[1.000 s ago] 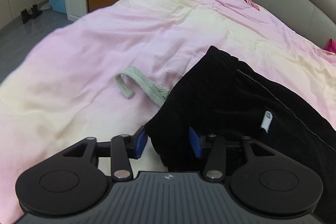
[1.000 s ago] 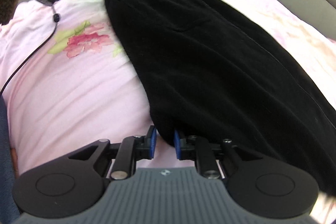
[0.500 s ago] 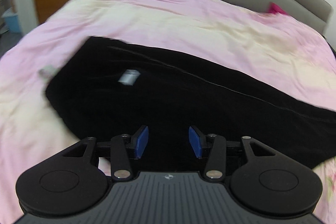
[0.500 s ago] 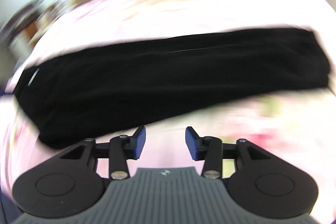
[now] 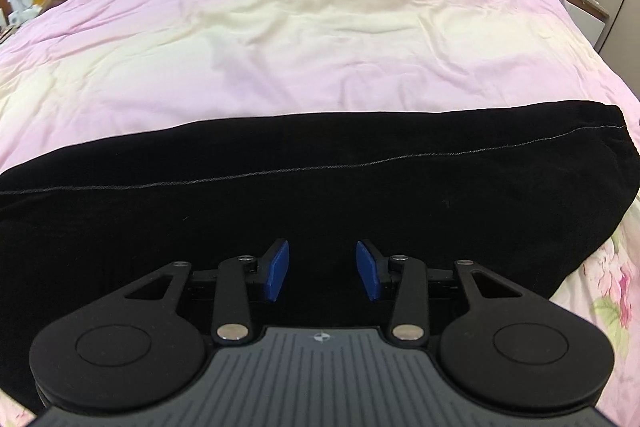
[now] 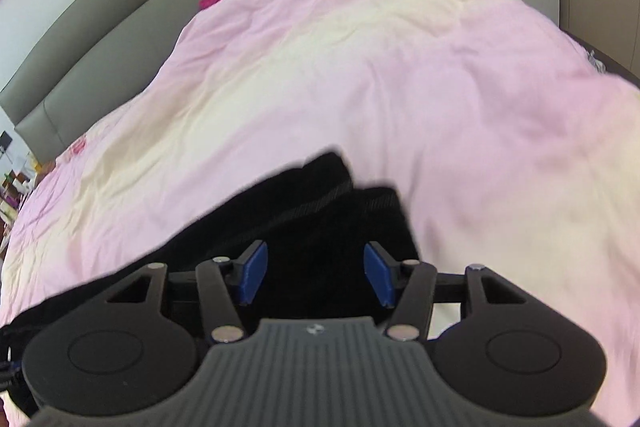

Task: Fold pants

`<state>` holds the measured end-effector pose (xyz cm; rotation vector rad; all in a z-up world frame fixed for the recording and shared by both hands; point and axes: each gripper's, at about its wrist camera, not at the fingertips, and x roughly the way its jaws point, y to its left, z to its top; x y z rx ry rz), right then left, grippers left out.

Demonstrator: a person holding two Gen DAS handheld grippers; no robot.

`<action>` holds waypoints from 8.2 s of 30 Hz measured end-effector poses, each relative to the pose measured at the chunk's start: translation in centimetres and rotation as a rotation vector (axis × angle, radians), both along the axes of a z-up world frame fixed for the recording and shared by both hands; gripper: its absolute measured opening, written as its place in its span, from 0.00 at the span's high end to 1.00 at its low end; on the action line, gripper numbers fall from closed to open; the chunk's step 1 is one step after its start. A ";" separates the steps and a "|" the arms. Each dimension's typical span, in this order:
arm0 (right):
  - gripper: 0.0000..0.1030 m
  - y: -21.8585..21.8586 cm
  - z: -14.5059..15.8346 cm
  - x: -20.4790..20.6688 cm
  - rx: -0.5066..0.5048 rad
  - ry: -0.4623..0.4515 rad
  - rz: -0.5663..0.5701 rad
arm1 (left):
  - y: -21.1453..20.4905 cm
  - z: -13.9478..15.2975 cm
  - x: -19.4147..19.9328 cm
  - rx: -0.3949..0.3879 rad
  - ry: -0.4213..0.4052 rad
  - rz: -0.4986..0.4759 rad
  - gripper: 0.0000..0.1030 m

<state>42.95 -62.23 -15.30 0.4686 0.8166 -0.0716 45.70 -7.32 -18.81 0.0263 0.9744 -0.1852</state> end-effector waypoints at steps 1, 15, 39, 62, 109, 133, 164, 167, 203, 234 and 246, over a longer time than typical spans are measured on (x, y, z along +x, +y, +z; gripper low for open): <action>0.52 -0.9 -0.2 1.4 0.006 0.001 -0.003 | -0.5 -0.2 0.6 -0.001 0.003 -0.003 0.54; 0.77 -5.8 -10.1 8.2 0.337 0.064 0.036 | -2.2 -2.3 4.9 -0.017 0.057 0.050 0.54; 0.40 -6.4 -5.2 2.0 0.136 0.144 -0.077 | -5.2 -2.6 7.7 0.044 -0.026 -0.015 0.54; 0.42 -5.5 -7.4 3.9 0.147 0.228 0.170 | -12.1 -0.6 9.5 0.066 0.000 -0.300 0.67; 0.81 31.0 9.6 7.3 0.229 0.163 0.457 | 2.1 3.2 -5.2 -0.134 0.056 -0.193 0.68; 0.56 42.0 0.6 5.8 0.088 0.220 0.609 | 9.2 2.4 -3.4 -0.316 -0.016 0.022 0.61; 0.71 51.4 -6.3 2.8 0.044 0.217 0.679 | 13.6 2.7 -4.6 -0.236 0.015 0.095 0.81; 0.54 51.0 -5.5 2.2 0.052 0.200 0.687 | 12.5 3.6 -4.0 -0.247 -0.005 0.057 0.81; 1.00 28.8 -9.1 -4.9 -0.112 0.286 0.581 | 4.7 -1.1 2.9 0.019 0.032 0.006 0.93; 0.99 32.5 -8.5 -10.7 -0.696 -0.095 0.749 | 4.3 -3.3 -1.7 -0.135 0.144 0.054 0.66; 1.00 30.0 -8.0 -10.0 -0.499 0.139 0.739 | 4.0 -1.5 -1.4 -0.093 0.123 -0.059 0.63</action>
